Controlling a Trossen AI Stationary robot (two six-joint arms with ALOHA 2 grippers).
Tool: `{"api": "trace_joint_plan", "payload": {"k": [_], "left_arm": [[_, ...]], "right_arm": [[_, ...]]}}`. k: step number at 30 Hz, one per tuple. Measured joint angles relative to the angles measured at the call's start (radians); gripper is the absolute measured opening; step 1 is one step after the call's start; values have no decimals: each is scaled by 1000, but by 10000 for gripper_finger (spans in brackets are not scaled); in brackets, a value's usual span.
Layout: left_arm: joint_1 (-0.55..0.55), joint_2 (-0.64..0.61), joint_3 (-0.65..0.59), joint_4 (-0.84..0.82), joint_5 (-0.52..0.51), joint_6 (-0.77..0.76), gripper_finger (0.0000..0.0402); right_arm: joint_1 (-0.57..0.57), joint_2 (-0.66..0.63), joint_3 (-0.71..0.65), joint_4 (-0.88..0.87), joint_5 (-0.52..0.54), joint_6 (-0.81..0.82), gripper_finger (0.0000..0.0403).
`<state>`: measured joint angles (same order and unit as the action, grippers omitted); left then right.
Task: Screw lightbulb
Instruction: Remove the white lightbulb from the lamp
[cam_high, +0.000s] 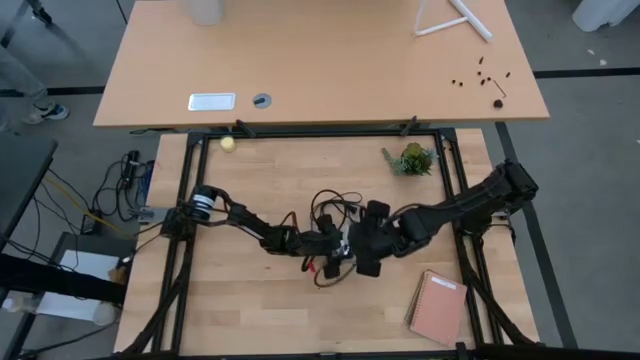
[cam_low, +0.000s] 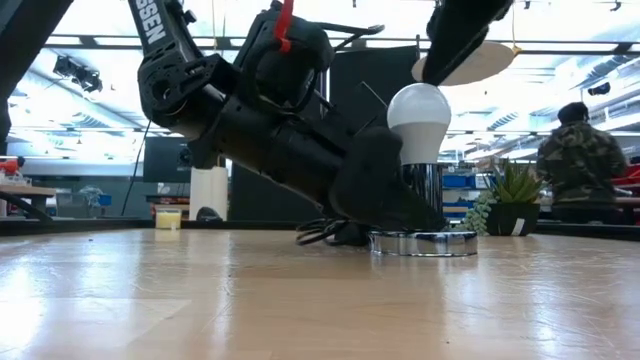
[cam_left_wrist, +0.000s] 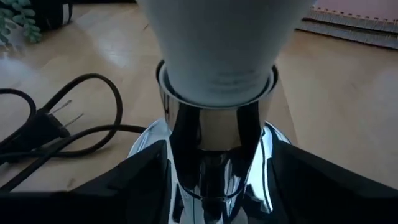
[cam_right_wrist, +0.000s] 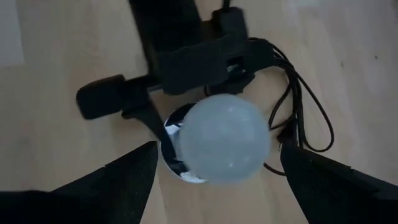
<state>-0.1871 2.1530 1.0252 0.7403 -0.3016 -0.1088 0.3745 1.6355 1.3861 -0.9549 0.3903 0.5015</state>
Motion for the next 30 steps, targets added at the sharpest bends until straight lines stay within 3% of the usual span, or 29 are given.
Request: {"api": "trace_joint_plan", "payload": {"k": [8,18,23,30], "left_arm": [[-5,-70,0,-38,-1,18,294],[-10,-77,0,-52,-43,23,287],[-9,-78,1,-63,-51,5,254],[-8,-78,1,-60,-53,3,198]], "right_arm": [[86,-94,-125,99,89,62,348],[110,-287,-592,633,133,79,347],[106,-296,-738,886,172,74,347],[80,-237,-794,1064,177,25,347]]}}
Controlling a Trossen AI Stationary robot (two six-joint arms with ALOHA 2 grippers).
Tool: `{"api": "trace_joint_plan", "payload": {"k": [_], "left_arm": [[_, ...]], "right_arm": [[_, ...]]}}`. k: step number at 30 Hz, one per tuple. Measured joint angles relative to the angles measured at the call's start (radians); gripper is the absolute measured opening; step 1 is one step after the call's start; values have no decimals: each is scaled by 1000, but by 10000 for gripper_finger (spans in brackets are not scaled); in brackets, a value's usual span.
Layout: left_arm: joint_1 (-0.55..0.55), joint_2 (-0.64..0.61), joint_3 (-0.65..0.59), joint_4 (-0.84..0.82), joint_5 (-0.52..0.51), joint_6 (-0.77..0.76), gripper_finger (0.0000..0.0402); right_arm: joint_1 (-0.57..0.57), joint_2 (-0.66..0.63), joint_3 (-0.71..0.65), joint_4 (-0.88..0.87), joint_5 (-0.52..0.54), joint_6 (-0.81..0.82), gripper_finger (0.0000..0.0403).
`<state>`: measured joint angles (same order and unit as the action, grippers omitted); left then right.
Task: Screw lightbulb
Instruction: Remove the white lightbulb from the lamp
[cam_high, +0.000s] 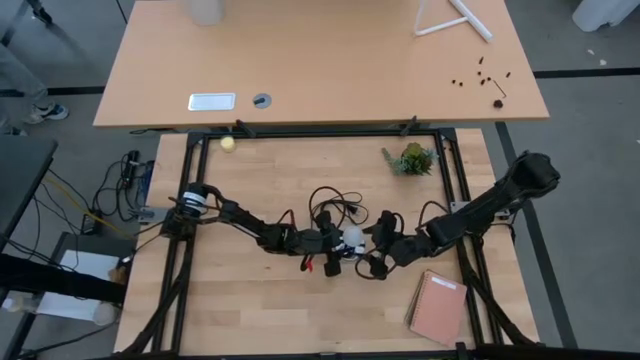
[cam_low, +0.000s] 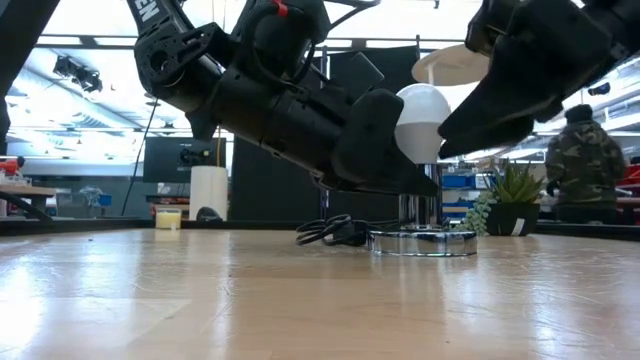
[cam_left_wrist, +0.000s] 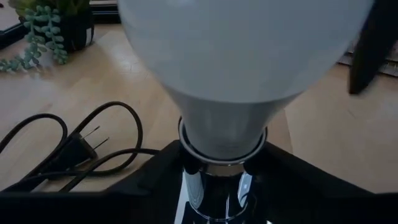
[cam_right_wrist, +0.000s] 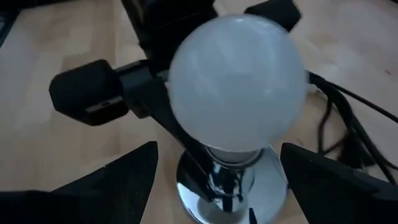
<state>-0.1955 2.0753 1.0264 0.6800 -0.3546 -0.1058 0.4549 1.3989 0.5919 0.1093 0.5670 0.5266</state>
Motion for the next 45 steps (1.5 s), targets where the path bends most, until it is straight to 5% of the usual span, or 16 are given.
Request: {"api": "trace_joint_plan", "payload": {"k": [17,27,33,39,45], "left_arm": [[-1,-3,2,-19,-2,-30,184],[-1,-3,2,-26,-16,-33,184],[-4,-3,2,-27,1,-29,184],[-4,-3,2,-28,3,-29,184],[-4,-3,2,-28,2,-30,184]], "right_arm": [[-3,135,1,194,141,-47,347],[-2,58,1,-87,235,108,347],[6,38,0,-342,363,418,347],[44,38,0,-172,221,219,347],[46,38,1,94,193,24,347]]}}
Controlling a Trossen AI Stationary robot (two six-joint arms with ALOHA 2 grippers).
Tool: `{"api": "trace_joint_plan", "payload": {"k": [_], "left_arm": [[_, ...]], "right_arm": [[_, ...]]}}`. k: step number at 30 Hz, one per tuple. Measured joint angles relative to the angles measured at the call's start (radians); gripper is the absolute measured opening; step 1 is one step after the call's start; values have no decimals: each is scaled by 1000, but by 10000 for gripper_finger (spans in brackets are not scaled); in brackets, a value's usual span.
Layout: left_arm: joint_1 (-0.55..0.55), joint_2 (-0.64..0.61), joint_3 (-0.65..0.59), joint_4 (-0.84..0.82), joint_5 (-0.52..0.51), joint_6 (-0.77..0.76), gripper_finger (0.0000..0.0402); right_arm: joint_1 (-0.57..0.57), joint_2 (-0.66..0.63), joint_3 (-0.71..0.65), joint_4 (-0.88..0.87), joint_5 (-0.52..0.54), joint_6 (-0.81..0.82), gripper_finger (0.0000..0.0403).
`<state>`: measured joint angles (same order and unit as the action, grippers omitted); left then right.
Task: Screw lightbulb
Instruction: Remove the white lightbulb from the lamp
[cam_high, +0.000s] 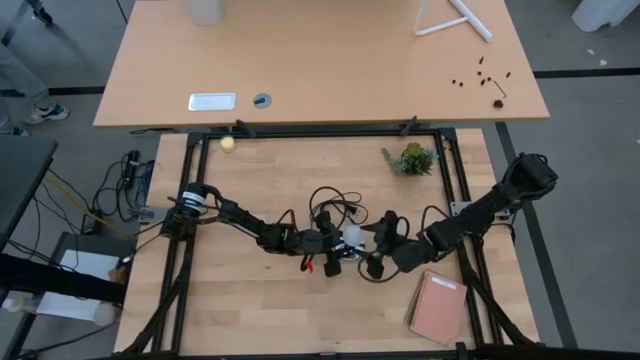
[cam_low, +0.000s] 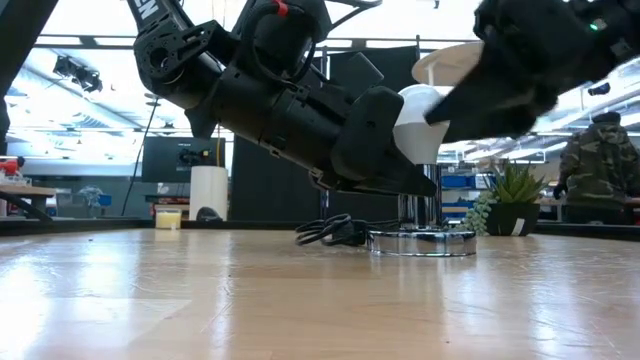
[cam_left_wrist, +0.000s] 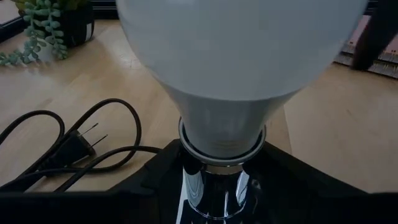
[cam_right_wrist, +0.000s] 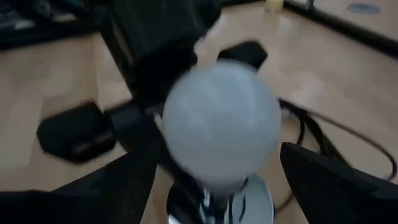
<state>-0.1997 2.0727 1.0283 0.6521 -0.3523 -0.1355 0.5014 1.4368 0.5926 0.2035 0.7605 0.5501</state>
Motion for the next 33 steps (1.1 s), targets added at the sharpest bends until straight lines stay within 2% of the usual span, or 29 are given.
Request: {"api": "trace_joint_plan", "payload": {"k": [4,11,23,26,33], "left_arm": [[0,0,0,0,-1,-1,184],[0,0,0,0,-2,0,184],[-2,1,-1,1,-2,0,184],[-3,1,-1,0,-2,0,184],[-5,1,-1,0,-3,0,184]], "right_arm": [[-33,0,0,35,-12,-30,347],[-88,0,7,14,-160,-30,347],[-156,1,242,-404,-310,23,347],[-164,1,277,-452,-320,63,347],[-157,1,283,-446,-314,63,347]]}}
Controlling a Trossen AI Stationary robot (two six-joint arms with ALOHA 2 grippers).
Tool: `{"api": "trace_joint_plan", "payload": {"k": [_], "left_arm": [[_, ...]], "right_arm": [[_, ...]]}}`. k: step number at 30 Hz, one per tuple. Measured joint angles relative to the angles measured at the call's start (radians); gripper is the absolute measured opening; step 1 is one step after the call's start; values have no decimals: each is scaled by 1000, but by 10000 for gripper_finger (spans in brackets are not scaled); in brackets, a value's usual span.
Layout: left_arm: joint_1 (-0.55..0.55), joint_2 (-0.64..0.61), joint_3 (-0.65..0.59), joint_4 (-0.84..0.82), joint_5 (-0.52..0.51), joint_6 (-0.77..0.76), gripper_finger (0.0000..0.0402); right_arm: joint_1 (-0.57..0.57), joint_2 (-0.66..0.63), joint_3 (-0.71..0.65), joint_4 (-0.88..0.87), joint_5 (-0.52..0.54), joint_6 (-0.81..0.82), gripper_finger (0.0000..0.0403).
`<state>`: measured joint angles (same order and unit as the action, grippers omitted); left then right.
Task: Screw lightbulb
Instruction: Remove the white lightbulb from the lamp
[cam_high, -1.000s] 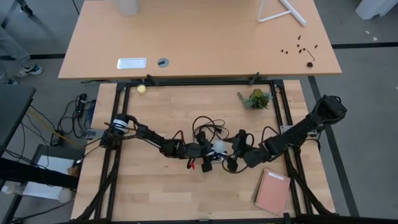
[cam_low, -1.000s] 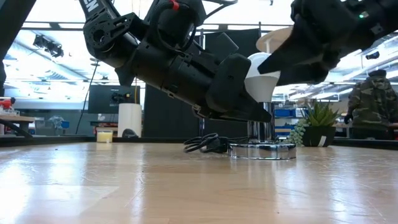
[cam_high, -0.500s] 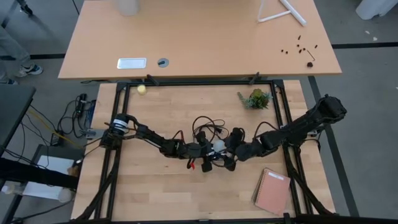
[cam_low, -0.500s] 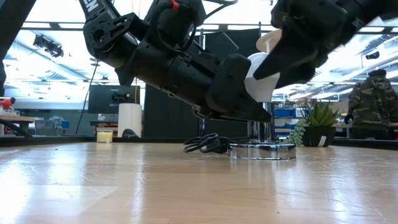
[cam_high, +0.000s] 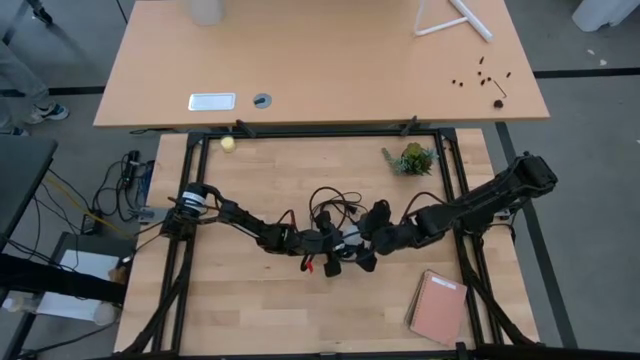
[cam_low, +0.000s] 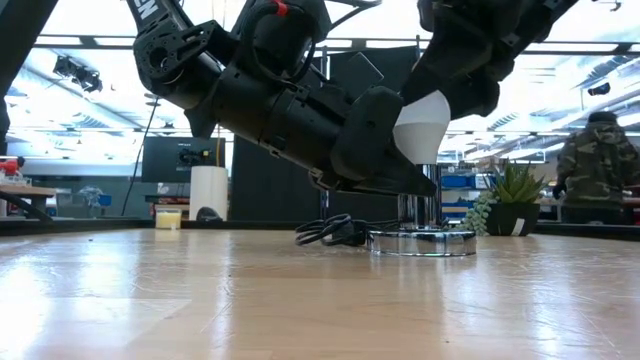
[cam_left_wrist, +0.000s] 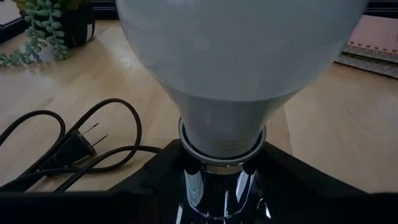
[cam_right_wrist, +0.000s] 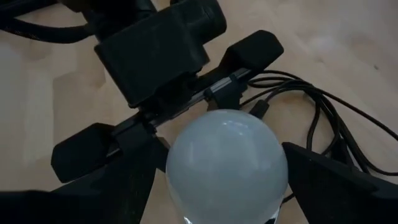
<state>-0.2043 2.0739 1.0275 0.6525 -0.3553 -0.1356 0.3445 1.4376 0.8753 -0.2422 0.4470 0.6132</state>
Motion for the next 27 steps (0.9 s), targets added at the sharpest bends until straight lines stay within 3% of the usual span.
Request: {"api": "trace_joint_plan", "payload": {"k": [10,17,27], "left_arm": [[-1,0,0,0,0,0,184],[-1,0,0,0,0,0,184],[-1,1,0,0,0,0,184]], "right_arm": [[7,0,0,-25,-1,17,347],[7,0,2,-124,-102,82,347],[7,0,112,-280,-115,59,347]]}}
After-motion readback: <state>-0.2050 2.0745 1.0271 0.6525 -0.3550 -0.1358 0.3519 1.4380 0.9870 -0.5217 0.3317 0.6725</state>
